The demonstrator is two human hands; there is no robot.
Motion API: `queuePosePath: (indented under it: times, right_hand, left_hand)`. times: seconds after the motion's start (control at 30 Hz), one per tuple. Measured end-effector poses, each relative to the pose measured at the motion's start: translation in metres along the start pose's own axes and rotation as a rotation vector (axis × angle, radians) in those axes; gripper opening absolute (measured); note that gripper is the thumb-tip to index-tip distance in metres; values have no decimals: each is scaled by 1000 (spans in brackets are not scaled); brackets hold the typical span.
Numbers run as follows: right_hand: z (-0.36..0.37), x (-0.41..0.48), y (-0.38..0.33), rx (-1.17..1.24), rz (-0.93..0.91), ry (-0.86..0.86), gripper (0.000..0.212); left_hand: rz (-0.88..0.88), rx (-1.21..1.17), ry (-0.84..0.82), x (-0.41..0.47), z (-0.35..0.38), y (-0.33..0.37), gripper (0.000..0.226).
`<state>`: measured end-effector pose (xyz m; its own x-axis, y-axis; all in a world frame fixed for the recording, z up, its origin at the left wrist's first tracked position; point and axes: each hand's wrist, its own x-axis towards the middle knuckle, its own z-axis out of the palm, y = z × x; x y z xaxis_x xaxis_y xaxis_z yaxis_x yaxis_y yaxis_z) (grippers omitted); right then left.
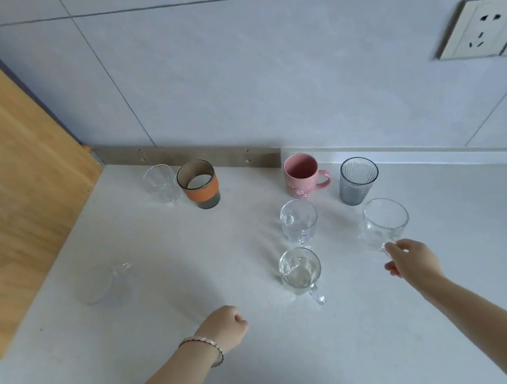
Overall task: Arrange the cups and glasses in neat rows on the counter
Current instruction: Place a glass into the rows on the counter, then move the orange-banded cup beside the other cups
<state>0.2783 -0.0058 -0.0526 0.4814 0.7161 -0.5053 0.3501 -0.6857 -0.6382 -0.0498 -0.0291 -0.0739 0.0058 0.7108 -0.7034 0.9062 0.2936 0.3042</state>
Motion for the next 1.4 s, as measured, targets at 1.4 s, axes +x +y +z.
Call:
queuePosePath:
  times: [1.4]
  right_hand:
    - [288, -6, -286, -792, -466, -78, 80]
  left_hand:
    - [141, 85, -25, 91, -156, -110, 11]
